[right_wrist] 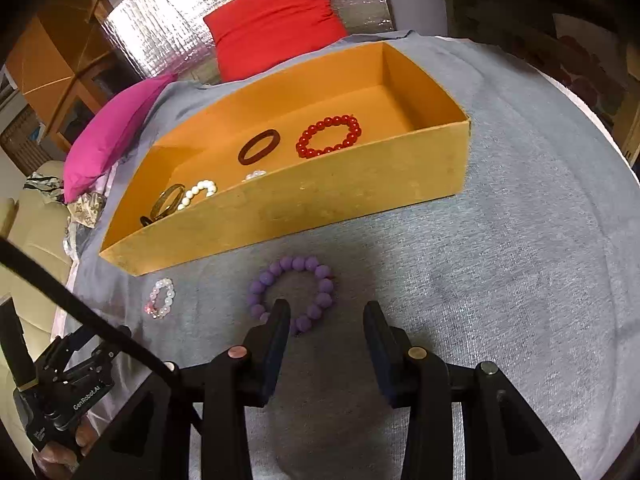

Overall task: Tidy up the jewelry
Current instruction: 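Close right tool on purple bead bracelet while left tool approaches pink-and-white bracelet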

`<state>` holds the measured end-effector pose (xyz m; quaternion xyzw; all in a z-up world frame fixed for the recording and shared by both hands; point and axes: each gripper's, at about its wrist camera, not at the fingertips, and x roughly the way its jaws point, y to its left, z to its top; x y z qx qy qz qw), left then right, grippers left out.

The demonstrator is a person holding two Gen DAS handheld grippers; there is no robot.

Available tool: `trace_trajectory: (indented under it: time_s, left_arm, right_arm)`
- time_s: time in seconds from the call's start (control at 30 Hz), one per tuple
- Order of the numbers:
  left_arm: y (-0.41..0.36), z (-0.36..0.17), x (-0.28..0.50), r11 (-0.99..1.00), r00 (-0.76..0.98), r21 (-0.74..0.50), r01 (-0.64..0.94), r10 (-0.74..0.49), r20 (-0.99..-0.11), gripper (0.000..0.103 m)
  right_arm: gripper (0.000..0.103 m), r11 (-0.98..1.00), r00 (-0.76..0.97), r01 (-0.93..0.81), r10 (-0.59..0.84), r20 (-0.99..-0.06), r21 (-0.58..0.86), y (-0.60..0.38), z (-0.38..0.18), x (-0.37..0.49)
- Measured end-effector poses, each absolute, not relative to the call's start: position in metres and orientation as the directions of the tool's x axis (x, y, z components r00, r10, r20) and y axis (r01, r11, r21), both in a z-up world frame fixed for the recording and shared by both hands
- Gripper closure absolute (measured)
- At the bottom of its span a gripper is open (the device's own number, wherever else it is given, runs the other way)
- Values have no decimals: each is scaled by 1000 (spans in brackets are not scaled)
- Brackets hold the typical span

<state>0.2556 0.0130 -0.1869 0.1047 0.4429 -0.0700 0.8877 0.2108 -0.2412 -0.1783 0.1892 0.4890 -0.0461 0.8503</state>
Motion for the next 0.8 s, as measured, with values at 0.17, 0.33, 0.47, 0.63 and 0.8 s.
trace_trajectory:
  time_s: [0.17,0.33,0.47,0.63,0.8]
  left_arm:
    - [5,-191,256,965,590,134,223,-25,-807,31]
    - [5,-191,258,968,587,125,217,-28,-809,31]
    - [5,-193,259,970,580,113,217,-34,-814,31]
    - [5,-194,259,971,579,118,209,-26,-815,31]
    - [2,-193,258,969,584,124,214,-25,-811,31]
  right_arm:
    - [62,929,517,262,93,-851,261,-243,-179,220]
    - [62,943,498,249,69,-865,219,-236,-188,231]
    - [74,959,494,240,13,-869,151,-227,-193,235]
    - [92,976,501,207,-44,-864,70,-217,-194,233]
    - [92,976,512,207,-50,-858,66,-220,-192,229]
